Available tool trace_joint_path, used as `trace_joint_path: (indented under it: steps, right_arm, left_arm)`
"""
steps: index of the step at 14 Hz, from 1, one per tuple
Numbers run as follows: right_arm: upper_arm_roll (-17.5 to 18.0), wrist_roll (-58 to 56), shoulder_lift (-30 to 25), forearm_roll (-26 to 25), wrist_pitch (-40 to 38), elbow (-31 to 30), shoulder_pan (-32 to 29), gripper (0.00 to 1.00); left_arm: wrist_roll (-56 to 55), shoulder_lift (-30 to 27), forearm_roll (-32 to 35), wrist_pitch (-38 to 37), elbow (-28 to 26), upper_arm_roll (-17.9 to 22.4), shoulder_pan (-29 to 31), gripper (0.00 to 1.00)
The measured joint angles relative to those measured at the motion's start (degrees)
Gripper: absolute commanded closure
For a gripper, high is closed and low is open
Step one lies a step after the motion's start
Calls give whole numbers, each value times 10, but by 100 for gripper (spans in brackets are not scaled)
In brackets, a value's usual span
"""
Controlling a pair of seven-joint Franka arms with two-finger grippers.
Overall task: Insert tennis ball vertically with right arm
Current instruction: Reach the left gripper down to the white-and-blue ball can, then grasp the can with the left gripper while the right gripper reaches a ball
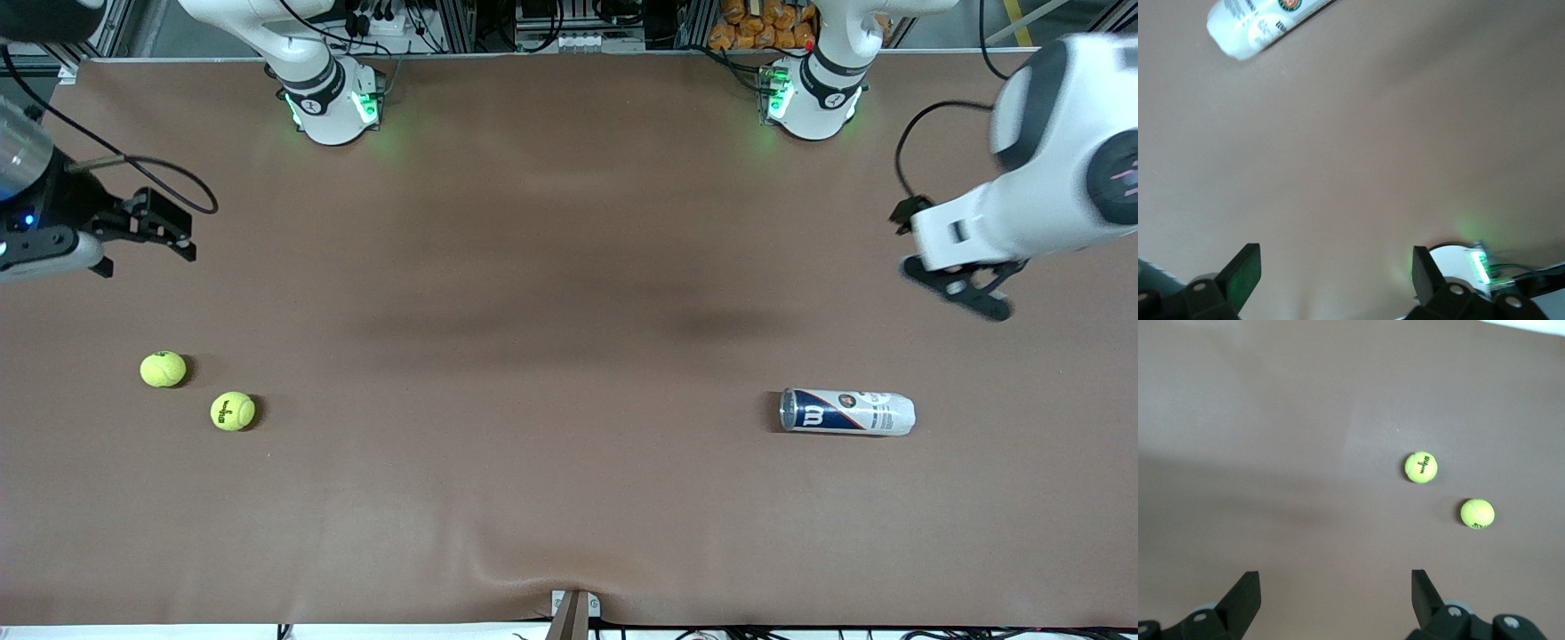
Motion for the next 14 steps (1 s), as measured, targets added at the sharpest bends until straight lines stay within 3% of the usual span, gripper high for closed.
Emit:
trace_joint_path:
  steps: [5, 10, 14]
  right_arm:
    - [-5, 0, 20, 2, 1, -4, -44, 0]
    - [6, 40, 20, 3, -1, -4, -45, 0]
    - [12, 44, 20, 3, -1, -3, -45, 0]
  left_arm:
    - [33, 94, 100, 57, 35, -11, -72, 0]
    - [143, 188, 175, 151, 37, -7, -55, 0]
    - [173, 229, 182, 202, 38, -7, -44, 0]
